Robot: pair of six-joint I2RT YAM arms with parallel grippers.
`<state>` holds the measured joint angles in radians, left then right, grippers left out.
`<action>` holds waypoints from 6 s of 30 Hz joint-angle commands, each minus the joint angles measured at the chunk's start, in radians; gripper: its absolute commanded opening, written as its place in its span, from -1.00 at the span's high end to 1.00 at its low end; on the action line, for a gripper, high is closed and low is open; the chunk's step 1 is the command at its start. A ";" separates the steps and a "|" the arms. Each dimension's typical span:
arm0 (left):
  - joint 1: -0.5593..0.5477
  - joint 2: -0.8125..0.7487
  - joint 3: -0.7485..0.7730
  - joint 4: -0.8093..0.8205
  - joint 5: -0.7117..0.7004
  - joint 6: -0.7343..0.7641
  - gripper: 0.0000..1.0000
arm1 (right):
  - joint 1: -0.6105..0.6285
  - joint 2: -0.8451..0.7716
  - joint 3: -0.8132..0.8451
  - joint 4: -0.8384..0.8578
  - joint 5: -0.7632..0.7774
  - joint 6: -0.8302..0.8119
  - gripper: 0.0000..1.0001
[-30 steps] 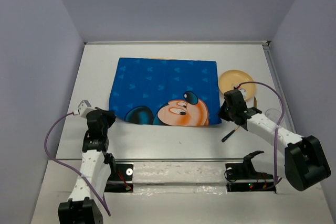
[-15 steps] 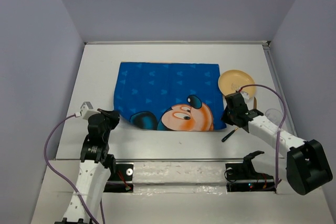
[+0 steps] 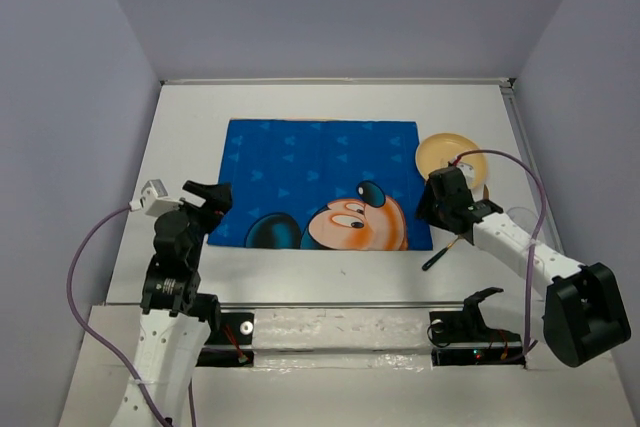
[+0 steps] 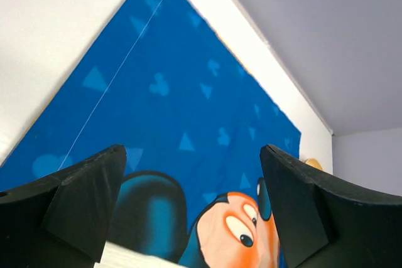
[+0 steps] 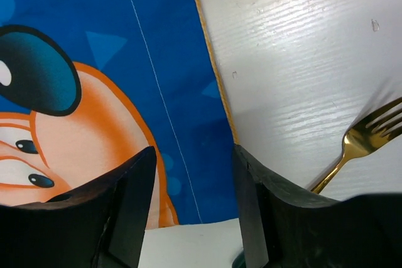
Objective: Set the dinner table for one person
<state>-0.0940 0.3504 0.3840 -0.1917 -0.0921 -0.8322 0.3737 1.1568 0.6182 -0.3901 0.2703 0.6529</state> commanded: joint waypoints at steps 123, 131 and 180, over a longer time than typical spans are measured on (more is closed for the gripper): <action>-0.610 -0.301 0.294 0.104 -0.331 0.545 -0.98 | -0.611 -0.031 0.236 -0.254 0.215 -0.055 -0.11; -0.624 -0.300 0.294 0.107 -0.327 0.550 -0.98 | -0.611 0.063 0.161 -0.135 0.175 -0.032 0.03; -0.561 -0.120 0.291 0.121 -0.313 0.576 -0.98 | 0.011 1.071 1.356 -0.133 0.116 -0.559 0.98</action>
<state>-0.6651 0.2142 0.6441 -0.1230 -0.3973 -0.2726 0.3859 2.2356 1.9388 -0.5373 0.3904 0.0940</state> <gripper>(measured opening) 0.989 0.099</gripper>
